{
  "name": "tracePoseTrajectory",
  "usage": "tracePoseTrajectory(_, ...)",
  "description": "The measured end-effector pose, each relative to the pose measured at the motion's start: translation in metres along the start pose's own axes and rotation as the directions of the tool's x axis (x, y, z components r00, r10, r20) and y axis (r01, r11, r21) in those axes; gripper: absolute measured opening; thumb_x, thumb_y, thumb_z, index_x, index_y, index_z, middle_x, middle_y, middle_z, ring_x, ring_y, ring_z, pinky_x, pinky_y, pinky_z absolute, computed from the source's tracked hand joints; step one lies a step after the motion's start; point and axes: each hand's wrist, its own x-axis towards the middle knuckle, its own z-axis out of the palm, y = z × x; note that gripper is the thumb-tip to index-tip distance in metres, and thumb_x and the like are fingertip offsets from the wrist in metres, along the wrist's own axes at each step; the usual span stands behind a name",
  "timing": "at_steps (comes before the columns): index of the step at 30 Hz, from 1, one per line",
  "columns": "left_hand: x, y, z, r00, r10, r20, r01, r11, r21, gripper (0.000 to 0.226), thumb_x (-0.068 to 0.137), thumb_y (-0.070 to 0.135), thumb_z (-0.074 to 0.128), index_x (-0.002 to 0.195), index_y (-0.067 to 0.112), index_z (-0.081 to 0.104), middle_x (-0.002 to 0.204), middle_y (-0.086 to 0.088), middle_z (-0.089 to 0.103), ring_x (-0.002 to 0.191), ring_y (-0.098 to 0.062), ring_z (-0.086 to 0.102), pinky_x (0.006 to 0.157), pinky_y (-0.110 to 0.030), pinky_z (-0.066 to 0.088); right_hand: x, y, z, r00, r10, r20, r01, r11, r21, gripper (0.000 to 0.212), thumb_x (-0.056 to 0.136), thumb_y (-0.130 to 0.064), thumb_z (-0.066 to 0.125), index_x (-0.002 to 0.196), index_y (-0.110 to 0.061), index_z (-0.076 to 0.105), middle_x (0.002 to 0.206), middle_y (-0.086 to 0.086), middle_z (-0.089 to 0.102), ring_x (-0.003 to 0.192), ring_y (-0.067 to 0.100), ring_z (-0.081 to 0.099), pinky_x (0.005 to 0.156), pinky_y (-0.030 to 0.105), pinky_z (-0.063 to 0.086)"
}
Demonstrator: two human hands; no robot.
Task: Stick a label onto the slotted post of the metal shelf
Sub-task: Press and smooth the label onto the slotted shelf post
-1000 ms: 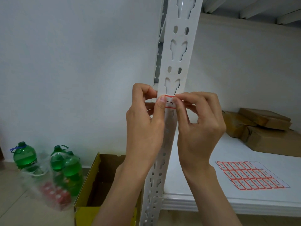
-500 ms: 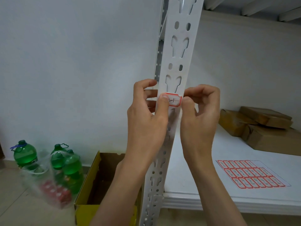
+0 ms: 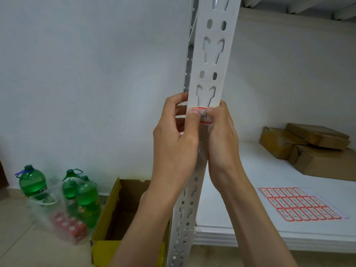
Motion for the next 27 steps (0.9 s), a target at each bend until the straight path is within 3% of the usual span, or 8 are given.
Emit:
tracePoseTrajectory(6,-0.0015,-0.0013,0.0008,1.000,0.010,-0.002,-0.010,1.000,-0.012,0.029,0.102,0.023,0.052,0.131,0.023,0.054,0.122,0.008,0.067,0.105,0.001,0.063,0.076,-0.004,0.048,0.0026,0.0032,-0.0015,1.000,-0.010,-0.007,0.010,0.999,-0.044,0.023,0.101,-0.022,0.040,0.104,-0.022,0.063,0.101,-0.005,0.072,0.091,0.009,0.070,0.073,0.025,0.058)
tracePoseTrajectory(11,-0.0020,-0.0022,0.0011,1.000,0.011,0.002,-0.011,1.000,-0.018,0.030,0.102,0.023,0.052,0.132,0.023,0.054,0.123,0.007,0.066,0.105,0.002,0.062,0.075,-0.004,0.048,0.0027,0.0014,-0.0043,1.000,-0.007,0.011,0.007,0.999,-0.038,0.028,0.102,-0.022,0.037,0.109,-0.015,0.064,0.101,0.002,0.073,0.091,0.013,0.071,0.070,0.026,0.058)
tracePoseTrajectory(17,-0.0022,-0.0029,0.0019,1.000,0.020,-0.007,-0.020,1.000,-0.013,0.029,0.103,0.023,0.051,0.132,0.023,0.054,0.122,0.007,0.067,0.105,0.001,0.064,0.076,-0.004,0.048,0.0039,0.0056,-0.0043,0.999,-0.009,0.048,0.009,1.000,-0.001,0.032,0.091,-0.032,0.040,0.111,-0.019,0.062,0.109,0.007,0.073,0.098,0.026,0.072,0.085,0.048,0.059)
tracePoseTrajectory(20,-0.0025,-0.0033,0.0022,1.000,0.019,-0.011,-0.020,1.000,-0.018,0.029,0.103,0.023,0.051,0.132,0.023,0.054,0.121,0.007,0.067,0.104,-0.001,0.065,0.077,-0.006,0.049,0.0042,0.0053,-0.0063,0.999,0.000,0.045,0.001,1.000,-0.004,0.032,0.097,-0.032,0.041,0.112,-0.014,0.063,0.107,0.008,0.073,0.092,0.020,0.073,0.071,0.035,0.060)
tracePoseTrajectory(24,-0.0028,-0.0038,0.0025,1.000,0.016,-0.012,-0.016,1.000,-0.013,0.030,0.102,0.023,0.052,0.132,0.023,0.054,0.123,0.008,0.066,0.105,0.001,0.063,0.077,-0.005,0.049,0.0061,0.0068,-0.0096,0.999,-0.010,0.041,0.012,0.999,-0.047,0.025,0.101,-0.023,0.038,0.100,-0.019,0.063,0.080,-0.016,0.072,0.072,-0.002,0.068,0.057,0.014,0.054)
tracePoseTrajectory(27,-0.0032,-0.0039,0.0026,1.000,0.015,-0.010,-0.015,1.000,-0.008,0.031,0.102,0.024,0.052,0.133,0.024,0.053,0.124,0.008,0.066,0.107,0.000,0.063,0.080,-0.005,0.049,0.0075,0.0075,-0.0093,0.999,-0.020,0.040,0.024,0.996,-0.085,0.025,0.102,-0.022,0.037,0.096,-0.023,0.062,0.075,-0.021,0.069,0.070,-0.005,0.065,0.056,0.012,0.052)
